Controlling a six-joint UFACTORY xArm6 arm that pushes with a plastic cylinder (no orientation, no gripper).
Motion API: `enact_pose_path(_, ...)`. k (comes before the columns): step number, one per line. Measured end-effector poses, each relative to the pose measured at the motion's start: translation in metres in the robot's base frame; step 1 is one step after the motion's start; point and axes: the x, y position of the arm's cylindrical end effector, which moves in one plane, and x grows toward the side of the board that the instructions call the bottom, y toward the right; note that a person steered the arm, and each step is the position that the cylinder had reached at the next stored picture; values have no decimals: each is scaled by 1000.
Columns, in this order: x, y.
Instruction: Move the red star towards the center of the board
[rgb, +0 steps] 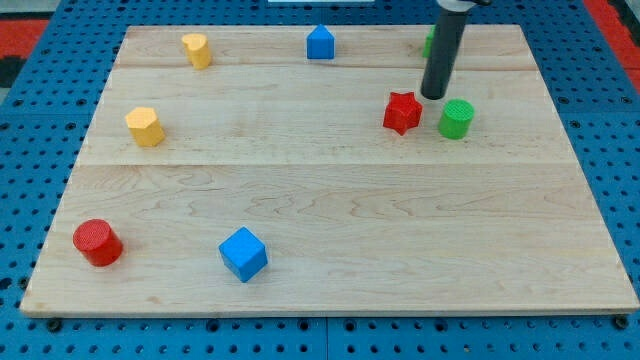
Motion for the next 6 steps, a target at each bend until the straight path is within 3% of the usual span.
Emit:
enact_pose_path(2, 27, -26)
enact_pose_path(4, 16, -54)
enact_pose_path(5, -19, -19)
enact_pose_path(6, -24, -4)
